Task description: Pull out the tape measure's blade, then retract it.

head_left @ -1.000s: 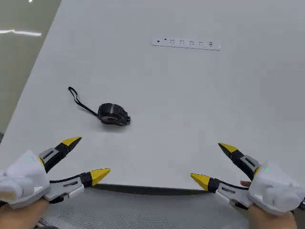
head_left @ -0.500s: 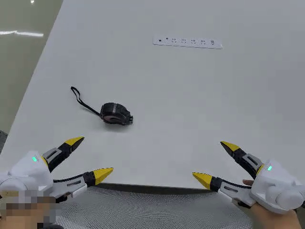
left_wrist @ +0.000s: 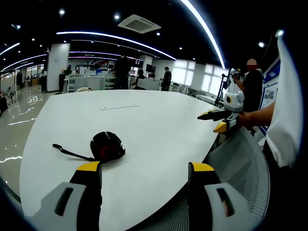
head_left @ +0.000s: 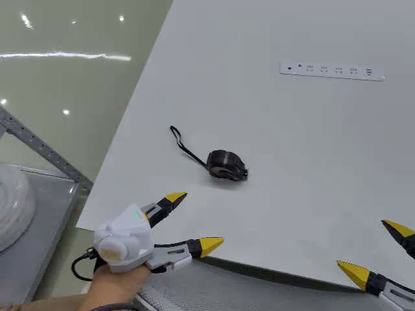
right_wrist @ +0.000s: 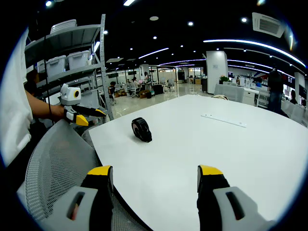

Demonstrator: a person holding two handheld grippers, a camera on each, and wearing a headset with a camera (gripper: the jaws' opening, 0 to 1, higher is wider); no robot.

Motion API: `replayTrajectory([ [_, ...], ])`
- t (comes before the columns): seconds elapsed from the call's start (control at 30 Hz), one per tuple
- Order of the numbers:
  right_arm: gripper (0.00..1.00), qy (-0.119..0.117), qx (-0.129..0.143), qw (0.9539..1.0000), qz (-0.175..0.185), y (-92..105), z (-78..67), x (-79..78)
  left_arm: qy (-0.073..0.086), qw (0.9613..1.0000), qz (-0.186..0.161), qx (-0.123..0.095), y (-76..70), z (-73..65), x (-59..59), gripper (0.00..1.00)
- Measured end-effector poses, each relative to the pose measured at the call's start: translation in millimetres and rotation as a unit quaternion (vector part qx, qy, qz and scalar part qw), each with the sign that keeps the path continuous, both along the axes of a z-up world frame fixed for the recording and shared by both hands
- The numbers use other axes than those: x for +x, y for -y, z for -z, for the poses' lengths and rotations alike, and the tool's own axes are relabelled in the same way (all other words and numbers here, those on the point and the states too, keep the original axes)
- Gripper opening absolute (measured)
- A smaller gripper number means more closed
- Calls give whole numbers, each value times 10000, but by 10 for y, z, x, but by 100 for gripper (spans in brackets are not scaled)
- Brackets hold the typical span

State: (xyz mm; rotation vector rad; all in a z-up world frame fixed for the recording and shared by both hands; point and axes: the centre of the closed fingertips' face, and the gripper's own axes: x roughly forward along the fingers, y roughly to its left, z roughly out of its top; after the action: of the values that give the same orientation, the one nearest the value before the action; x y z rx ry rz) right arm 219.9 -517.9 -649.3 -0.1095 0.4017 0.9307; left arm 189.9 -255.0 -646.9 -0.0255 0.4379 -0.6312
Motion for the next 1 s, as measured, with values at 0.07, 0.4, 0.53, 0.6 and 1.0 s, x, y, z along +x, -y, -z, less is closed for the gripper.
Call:
replayTrajectory([
  [0.07, 72, -10, -6, 10000, -15, -5, 6, 5, 18, 10000, -27, -3, -12, -5, 4, 71],
  [0.4, 72, -51, 2, 9999, -111, -109, -35, -17, 15, 9999, -123, 20, -67, 17, -26, 71],
  [0.53, 72, -57, -4, 9999, -116, -140, -73, -14, 1, 9999, -151, 27, -89, 29, -31, 71],
  [0.6, 72, -59, -7, 9999, -117, -157, -90, -14, 15, 9998, -176, 13, -103, 27, -22, 71],
  [1.0, 72, -78, -8, 9999, -106, -192, -121, -31, 7, 9999, -157, -10, -80, 39, -16, 71],
])
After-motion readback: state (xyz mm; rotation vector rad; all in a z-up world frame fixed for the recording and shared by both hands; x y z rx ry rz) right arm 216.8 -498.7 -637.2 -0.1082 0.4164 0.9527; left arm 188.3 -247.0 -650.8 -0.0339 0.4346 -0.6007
